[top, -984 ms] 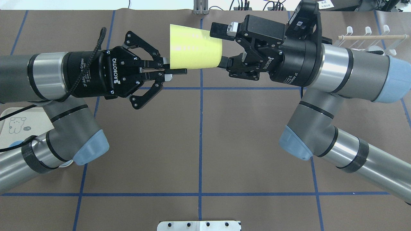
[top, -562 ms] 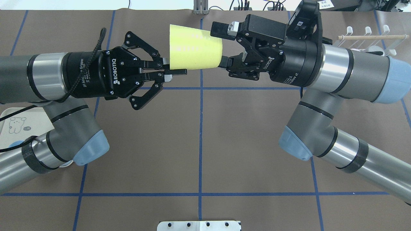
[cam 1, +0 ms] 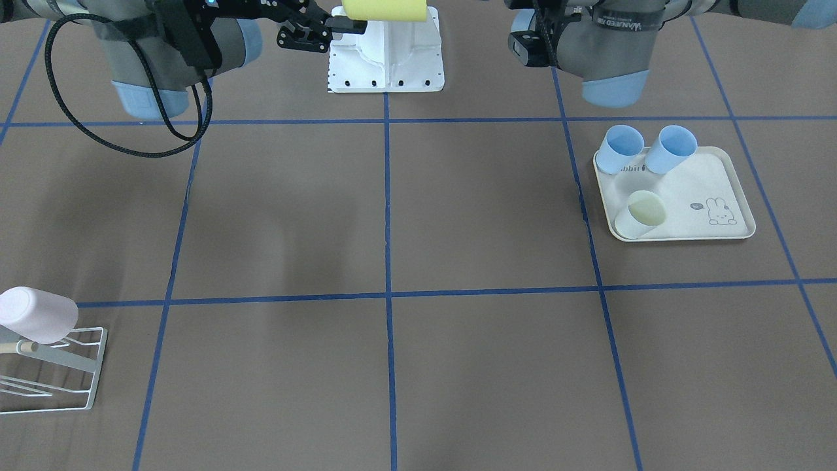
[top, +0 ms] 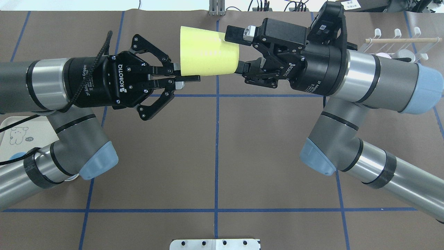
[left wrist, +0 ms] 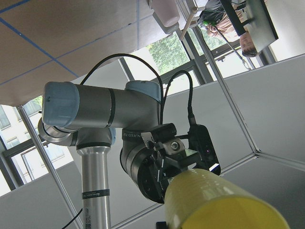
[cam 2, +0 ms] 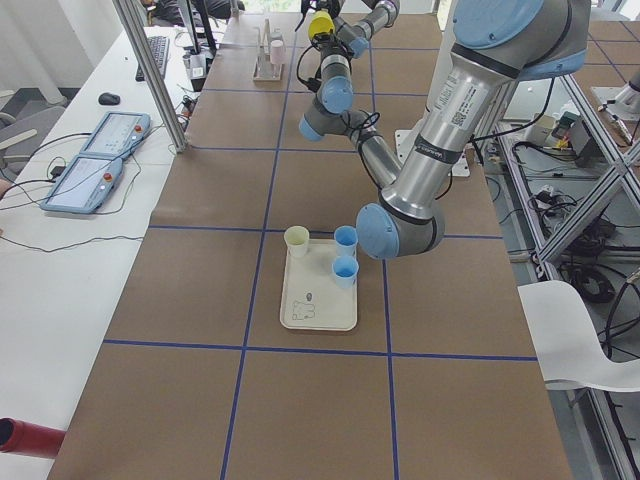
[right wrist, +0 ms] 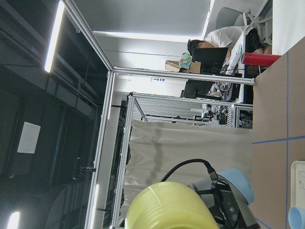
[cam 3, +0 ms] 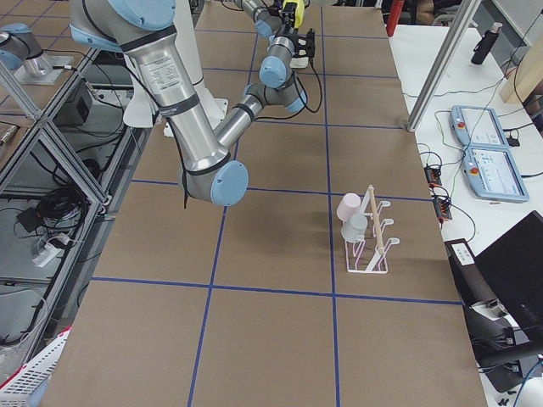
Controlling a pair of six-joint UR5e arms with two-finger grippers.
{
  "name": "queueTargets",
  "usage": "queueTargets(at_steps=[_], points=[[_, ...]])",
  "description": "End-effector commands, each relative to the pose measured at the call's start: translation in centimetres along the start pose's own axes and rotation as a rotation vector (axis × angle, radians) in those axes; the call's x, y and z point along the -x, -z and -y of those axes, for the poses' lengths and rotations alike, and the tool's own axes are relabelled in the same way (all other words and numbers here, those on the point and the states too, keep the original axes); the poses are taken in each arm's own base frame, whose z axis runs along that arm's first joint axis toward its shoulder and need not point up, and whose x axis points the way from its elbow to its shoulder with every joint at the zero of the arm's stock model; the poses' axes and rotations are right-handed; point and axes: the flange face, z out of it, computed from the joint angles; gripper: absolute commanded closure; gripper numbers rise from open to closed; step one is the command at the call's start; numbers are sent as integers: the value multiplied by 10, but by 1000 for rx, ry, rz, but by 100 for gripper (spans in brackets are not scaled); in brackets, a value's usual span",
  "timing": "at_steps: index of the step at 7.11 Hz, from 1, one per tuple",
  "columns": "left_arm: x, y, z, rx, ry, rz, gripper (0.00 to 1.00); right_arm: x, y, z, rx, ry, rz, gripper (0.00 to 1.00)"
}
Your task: Transfer IKEA cup to right arm and place on rack
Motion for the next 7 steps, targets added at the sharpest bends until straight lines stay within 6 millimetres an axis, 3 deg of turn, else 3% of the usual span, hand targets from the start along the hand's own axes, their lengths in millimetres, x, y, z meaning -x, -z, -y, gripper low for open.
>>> queueTargets(at_steps=[1, 2, 3, 4, 5, 7], points=[[1, -1, 0, 2, 2, -1, 100, 0, -1, -1, 1, 0, 2, 41], [2, -1, 1, -1, 3, 1, 95, 0, -1, -1, 1, -2, 2, 56], [1, 0, 2, -3, 1, 0, 74, 0, -1, 0, 0, -3, 3, 69], [2, 2, 2, -4, -5, 0, 33, 1, 0, 0, -4, -2, 5, 73], [3, 4, 2, -6, -7, 0, 0, 1, 1, 0, -5, -2, 6, 74], [-2, 8, 2, -13, -30, -8, 0, 3, 6, 0, -4, -1, 13, 74]])
